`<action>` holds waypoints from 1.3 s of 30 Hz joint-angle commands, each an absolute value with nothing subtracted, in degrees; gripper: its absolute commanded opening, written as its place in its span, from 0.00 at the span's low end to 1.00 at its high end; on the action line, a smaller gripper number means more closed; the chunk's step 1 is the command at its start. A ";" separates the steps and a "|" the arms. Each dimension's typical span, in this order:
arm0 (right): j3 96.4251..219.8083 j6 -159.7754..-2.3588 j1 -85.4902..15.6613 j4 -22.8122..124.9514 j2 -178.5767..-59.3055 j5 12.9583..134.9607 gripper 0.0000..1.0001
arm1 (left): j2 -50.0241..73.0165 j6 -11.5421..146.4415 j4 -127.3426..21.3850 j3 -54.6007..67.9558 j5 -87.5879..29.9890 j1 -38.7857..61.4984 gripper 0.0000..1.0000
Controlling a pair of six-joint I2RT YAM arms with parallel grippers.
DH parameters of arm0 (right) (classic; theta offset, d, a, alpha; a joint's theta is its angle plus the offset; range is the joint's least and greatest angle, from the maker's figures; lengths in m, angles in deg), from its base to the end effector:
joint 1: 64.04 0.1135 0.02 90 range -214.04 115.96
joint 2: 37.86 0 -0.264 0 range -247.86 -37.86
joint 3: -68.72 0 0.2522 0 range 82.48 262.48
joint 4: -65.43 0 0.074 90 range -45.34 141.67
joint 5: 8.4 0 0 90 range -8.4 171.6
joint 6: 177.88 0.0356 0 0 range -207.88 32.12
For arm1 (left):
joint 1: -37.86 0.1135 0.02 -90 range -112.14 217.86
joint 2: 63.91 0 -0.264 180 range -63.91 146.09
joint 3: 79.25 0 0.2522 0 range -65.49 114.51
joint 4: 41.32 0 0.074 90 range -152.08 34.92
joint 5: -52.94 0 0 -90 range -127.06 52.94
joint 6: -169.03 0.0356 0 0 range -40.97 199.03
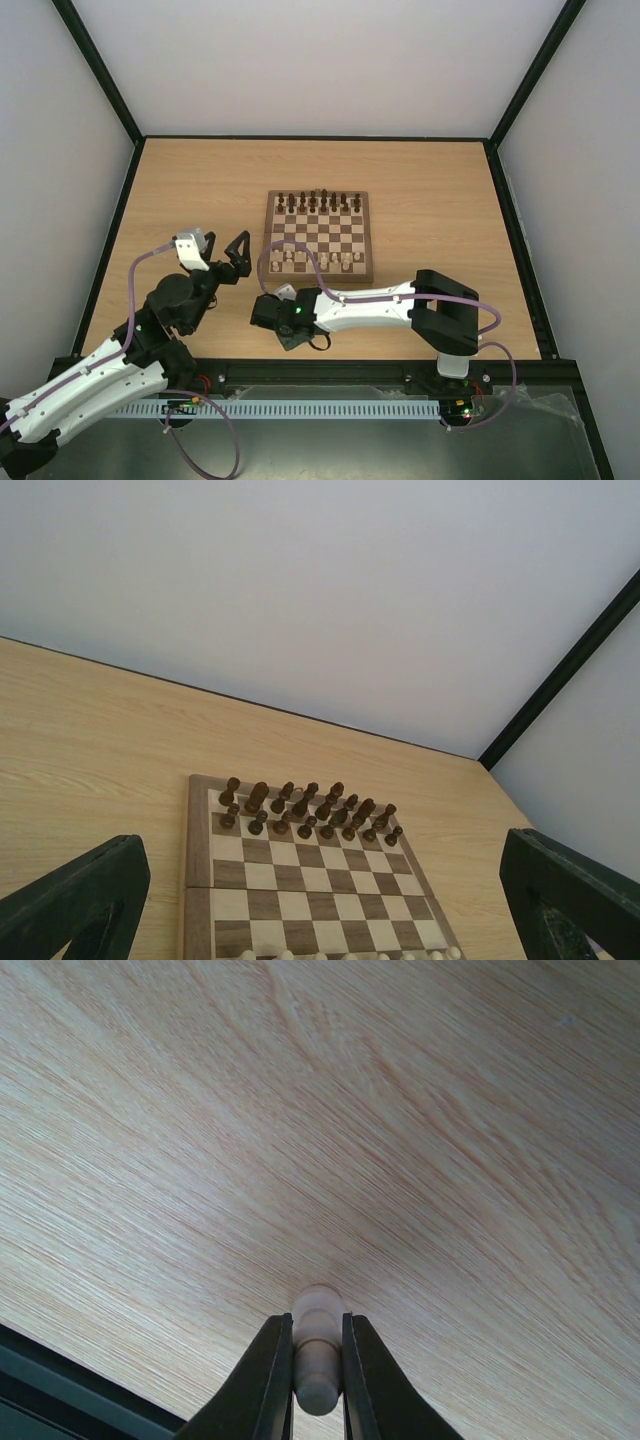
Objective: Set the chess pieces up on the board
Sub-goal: Pick up the chess piece at the center of the board, then place the chess piece on the chessboard.
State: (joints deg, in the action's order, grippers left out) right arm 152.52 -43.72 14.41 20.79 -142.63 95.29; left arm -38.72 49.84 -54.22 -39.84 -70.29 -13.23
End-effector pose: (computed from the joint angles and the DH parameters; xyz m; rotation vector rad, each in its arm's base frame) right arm 0.0819 0.3585 0.1796 -0.7313 2.6089 0.3574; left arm 0.0964 -0.0884 0.2902 -0.1669 1.5803 -0.6559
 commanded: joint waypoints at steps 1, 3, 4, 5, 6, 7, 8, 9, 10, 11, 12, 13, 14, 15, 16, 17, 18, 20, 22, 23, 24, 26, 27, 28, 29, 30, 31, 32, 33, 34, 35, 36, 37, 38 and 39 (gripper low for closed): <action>154.69 -43.85 14.88 13.60 -140.85 96.94 0.08 | -38.95 49.24 -53.35 -40.06 -70.62 -13.35 0.99; 154.81 -43.75 14.88 12.80 -140.32 97.51 0.08 | -38.67 49.23 -53.08 -40.30 -70.43 -13.34 0.99; 154.70 -43.85 14.84 12.65 -139.89 97.70 0.08 | -38.46 49.28 -52.99 -40.29 -70.39 -13.32 0.99; 154.61 -43.97 14.76 12.59 -139.52 97.87 0.08 | -38.24 49.33 -52.96 -40.27 -70.46 -13.30 0.99; 154.70 -44.27 14.60 12.61 -139.24 98.08 0.08 | -38.03 49.25 -52.93 -40.22 -70.54 -13.30 0.99; 154.78 -44.59 14.31 12.56 -138.96 98.45 0.08 | -37.81 49.28 -52.85 -40.27 -70.46 -13.30 0.99; 154.85 -44.91 13.83 12.43 -138.65 98.91 0.08 | -37.69 49.28 -52.80 -40.27 -70.44 -13.27 0.99; 154.97 -45.21 13.26 12.27 -138.19 99.26 0.08 | -37.56 49.34 -52.80 -40.22 -70.49 -13.30 0.99; 155.21 -45.72 12.44 12.07 -137.71 99.46 0.07 | -37.54 49.37 -52.82 -40.26 -70.54 -13.34 0.99; 155.50 -46.33 11.63 11.91 -137.21 99.57 0.07 | -37.59 49.45 -52.88 -40.19 -70.61 -13.31 0.99; 155.80 -46.72 10.55 11.47 -136.73 99.91 0.06 | -37.69 49.43 -52.88 -40.24 -70.63 -13.31 0.99; 156.29 -47.20 9.43 10.89 -136.28 100.29 0.05 | -37.78 49.41 -52.87 -40.25 -70.66 -13.33 0.99; 156.86 -47.80 8.42 10.43 -135.83 100.63 0.05 | -37.80 49.41 -52.88 -40.25 -70.63 -13.30 0.99; 157.60 -48.57 7.30 10.06 -135.51 100.80 0.05 | -37.81 49.41 -52.80 -40.24 -70.54 -13.30 0.99; 158.50 -49.29 6.38 9.81 -135.31 100.94 0.05 | -37.76 49.41 -52.80 -40.23 -70.45 -13.32 0.99; 159.29 -50.02 5.18 9.66 -135.14 100.94 0.05 | -37.68 49.39 -52.72 -40.32 -70.42 -13.34 0.99; 160.22 -50.90 4.19 9.57 -135.26 100.82 0.06 | -37.59 49.43 -52.66 -40.27 -70.40 -13.34 0.99; 162.22 -52.49 2.42 9.02 -136.04 100.70 0.06 | -37.46 49.41 -52.77 -40.18 -70.50 -13.31 0.99; 163.97 -54.18 0.62 8.68 -137.30 100.33 0.06 | -37.58 49.50 -52.95 -40.12 -70.70 -13.30 0.99; 164.86 -54.90 -0.26 8.47 -138.03 100.22 0.06 | -37.73 49.50 -52.96 -40.11 -70.77 -13.30 0.99; 165.67 -55.39 -0.96 8.47 -138.66 100.21 0.06 | -37.86 49.51 -52.99 -40.14 -70.76 -13.33 0.99; 167.44 -56.54 -2.44 8.38 -140.06 100.27 0.06 | -38.18 49.57 -53.06 -40.15 -70.78 -13.32 0.99; 168.07 -56.92 -2.90 8.25 -140.82 100.38 0.06 | -38.31 49.58 -53.04 -40.10 -70.80 -13.30 0.99; 168.80 -57.22 -3.49 8.18 -141.41 100.39 0.06 | -38.33 49.61 -53.06 -40.09 -70.81 -13.30 0.99; 169.42 -57.58 -3.94 8.16 -142.03 100.40 0.06 | -38.33 49.59 -53.06 -40.09 -70.81 -13.33 0.99; 169.95 -57.97 -4.20 8.42 -142.56 100.33 0.06 | -38.33 49.54 -53.14 -40.11 -70.70 -13.32 0.99; 170.47 -58.32 -4.41 8.76 -143.07 100.14 0.06 | -38.42 49.50 -53.04 -40.14 -70.53 -13.33 0.99; 171.06 -58.47 -4.56 8.85 -143.76 99.96 0.06 | -38.42 49.50 -53.01 -40.14 -70.44 -13.30 0.99; 171.68 -58.72 -4.68 8.74 -144.53 99.75 0.07 | -38.42 49.54 -53.01 -40.12 -70.38 -13.30 0.99; 172.22 -58.92 -4.82 8.73 -145.45 99.74 0.07 | -38.42 49.51 -53.03 -40.04 -70.45 -13.30 0.99; 172.61 -59.10 -4.87 8.77 -146.12 99.53 0.08 | -38.42 49.53 -53.06 -40.07 -70.38 -13.33 0.99; 172.88 -59.26 -5.00 8.88 -146.67 99.38 0.08 | -38.47 49.50 -53.13 -40.02 -70.42 -13.36 0.99; 172.92 -59.34 -5.00 9.07 -147.21 99.16 0.08 | -38.57 49.50 -53.10 -40.02 -70.38 -13.38 0.99; 172.92 -59.45 -5.08 9.34 -147.68 99.06 0.08 | -38.66 49.50 -53.19 -40.03 -70.45 -13.33 0.99; 172.91 -59.59 -5.19 9.50 -148.04 98.87 0.08 | -38.76 49.58 -53.15 -40.09 -70.44 -13.31 0.99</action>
State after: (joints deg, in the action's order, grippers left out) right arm 171.28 -57.93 -4.80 12.29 -146.08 99.60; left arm -38.06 49.84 -54.20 -39.86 -70.14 -13.23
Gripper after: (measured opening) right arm 0.097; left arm 0.990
